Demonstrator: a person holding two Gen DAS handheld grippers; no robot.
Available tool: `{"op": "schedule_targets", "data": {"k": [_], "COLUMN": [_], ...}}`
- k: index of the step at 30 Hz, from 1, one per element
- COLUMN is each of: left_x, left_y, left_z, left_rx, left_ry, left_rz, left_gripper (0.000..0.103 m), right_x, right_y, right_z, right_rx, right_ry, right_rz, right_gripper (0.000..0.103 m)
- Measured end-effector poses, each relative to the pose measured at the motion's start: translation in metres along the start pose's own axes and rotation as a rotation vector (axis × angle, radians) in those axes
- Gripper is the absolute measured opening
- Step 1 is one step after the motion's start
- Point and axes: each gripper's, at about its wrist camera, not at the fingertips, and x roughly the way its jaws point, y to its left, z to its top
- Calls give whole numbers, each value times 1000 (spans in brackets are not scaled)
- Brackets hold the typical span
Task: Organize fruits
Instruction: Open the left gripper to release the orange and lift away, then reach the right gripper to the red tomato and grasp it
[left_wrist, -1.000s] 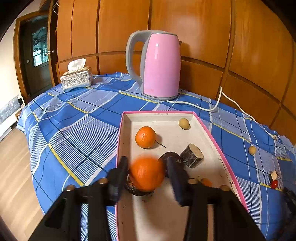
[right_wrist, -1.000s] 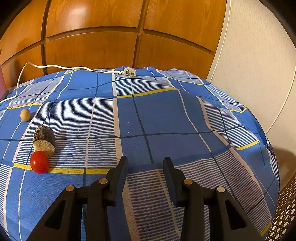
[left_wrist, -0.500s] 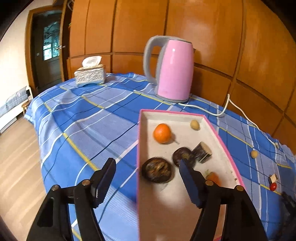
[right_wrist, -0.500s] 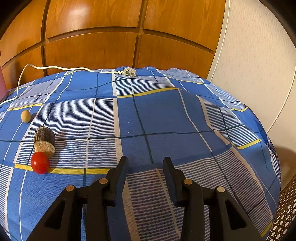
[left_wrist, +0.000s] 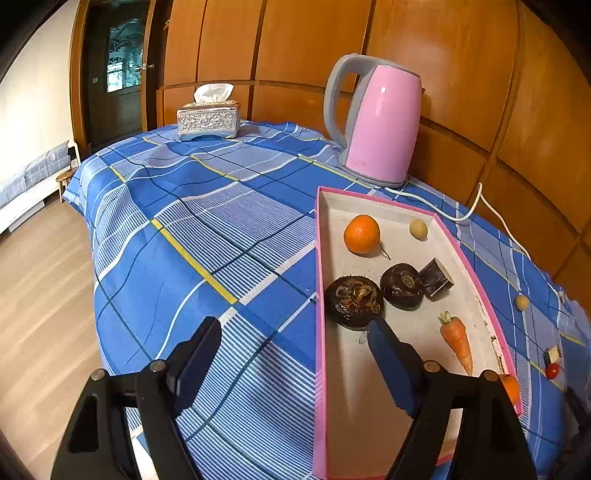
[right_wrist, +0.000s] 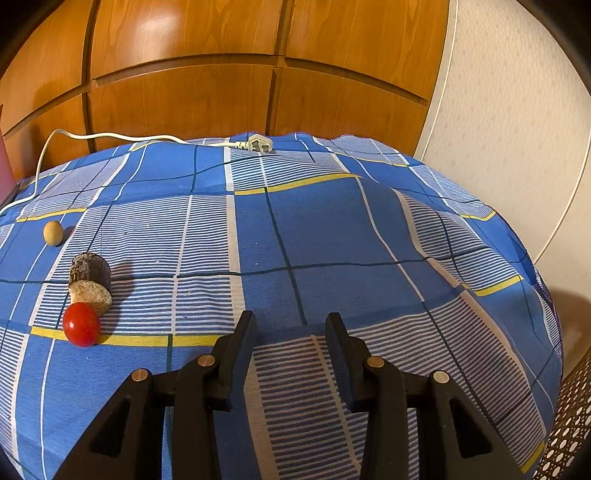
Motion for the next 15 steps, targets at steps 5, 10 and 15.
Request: {"op": "schedule_targets", "data": {"k": [5,10,15], "left_x": [2,3,5], "left_y": [2,3,2], "left_z": [-4,-5,-9], "left_rx": [-4,-4,-4], "left_ry": [12,16,28], "left_rz": [-8,-12,-15], "left_gripper": [83,83,85], "right_x": [0,0,1], "right_y": [1,2,1], "right_z": [0,1,1], "right_rx": [-8,-10,-5], "right_ry": [1,4,7], "right_rz": [-6,-4,4], "right_gripper": [39,39,39]}}
